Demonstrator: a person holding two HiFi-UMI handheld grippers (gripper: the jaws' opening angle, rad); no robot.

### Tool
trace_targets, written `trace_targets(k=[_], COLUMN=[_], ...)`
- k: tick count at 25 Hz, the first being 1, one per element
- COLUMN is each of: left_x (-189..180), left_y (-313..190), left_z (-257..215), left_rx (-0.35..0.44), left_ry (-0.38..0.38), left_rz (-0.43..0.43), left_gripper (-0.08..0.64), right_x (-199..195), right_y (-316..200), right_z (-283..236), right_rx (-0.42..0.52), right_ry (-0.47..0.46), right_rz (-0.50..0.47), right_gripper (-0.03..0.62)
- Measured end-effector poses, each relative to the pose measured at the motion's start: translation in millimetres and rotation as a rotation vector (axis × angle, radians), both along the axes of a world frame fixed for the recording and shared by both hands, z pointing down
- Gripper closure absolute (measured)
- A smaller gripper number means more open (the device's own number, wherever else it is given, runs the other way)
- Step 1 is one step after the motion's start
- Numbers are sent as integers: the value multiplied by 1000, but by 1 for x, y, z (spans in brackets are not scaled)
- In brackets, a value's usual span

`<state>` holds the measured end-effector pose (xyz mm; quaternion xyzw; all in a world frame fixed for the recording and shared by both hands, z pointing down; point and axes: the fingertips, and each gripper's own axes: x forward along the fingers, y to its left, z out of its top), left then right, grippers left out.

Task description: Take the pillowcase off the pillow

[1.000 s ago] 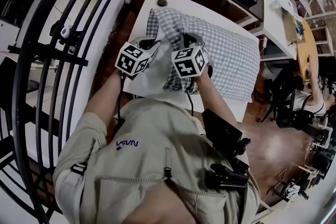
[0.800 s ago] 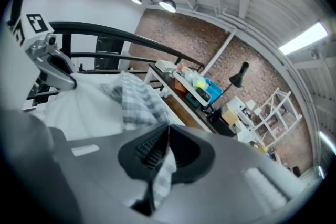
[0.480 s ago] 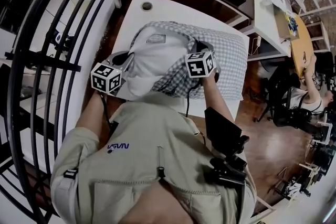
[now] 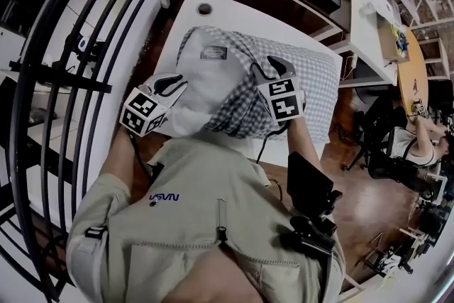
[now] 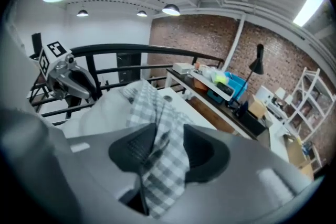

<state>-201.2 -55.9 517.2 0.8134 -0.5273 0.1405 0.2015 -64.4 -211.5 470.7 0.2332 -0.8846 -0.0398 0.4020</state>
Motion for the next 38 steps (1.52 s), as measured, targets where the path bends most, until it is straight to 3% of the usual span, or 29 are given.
trace_targets(k=[3,7,9,12,16,21,22,24,31,34,38], left_x=[-20,-50,-50,-43,-31,-15,-11,-6,15,11,-30], left_y=[-12,-56,-81,-113,-136,-129,-125,-117,-70,-56,-62], left_z=[-11,-26,-25,-11,19,19,14,3,-77,-97,-77], left_rx=[35,100,96,50,-49,-65,-59,-23,225,276,235], left_ry=[-9,-16,-22,-25,-35,-80,-96,-122,-152,-92,47], left_rz=[-64,-183,-176,-148,-121,-87,-75,-60,-7,-45,-185], left_gripper=[474,433,355,306,297,488,513,527,531,532,532], right_x=[-23,-56,-72,-101,-137,-148,-146,-142,-133,-102,-49], right_y=[7,-2,-12,-27,-33,-25,-26,-32,-99,-122,-131], right_z=[-22,-46,-47,-36,-1,51,57,60,5,-1,8], right_rx=[-14,-25,-24,-69,-137,-191,-186,-168,36,64,51], right_ry=[-69,-171,-181,-171,-58,182,222,254,116,142,167], right_rz=[-71,-86,-88,-90,-140,-219,-219,-181,-9,83,183], right_gripper=[426,426,426,426,426,428,466,584,584,584,584])
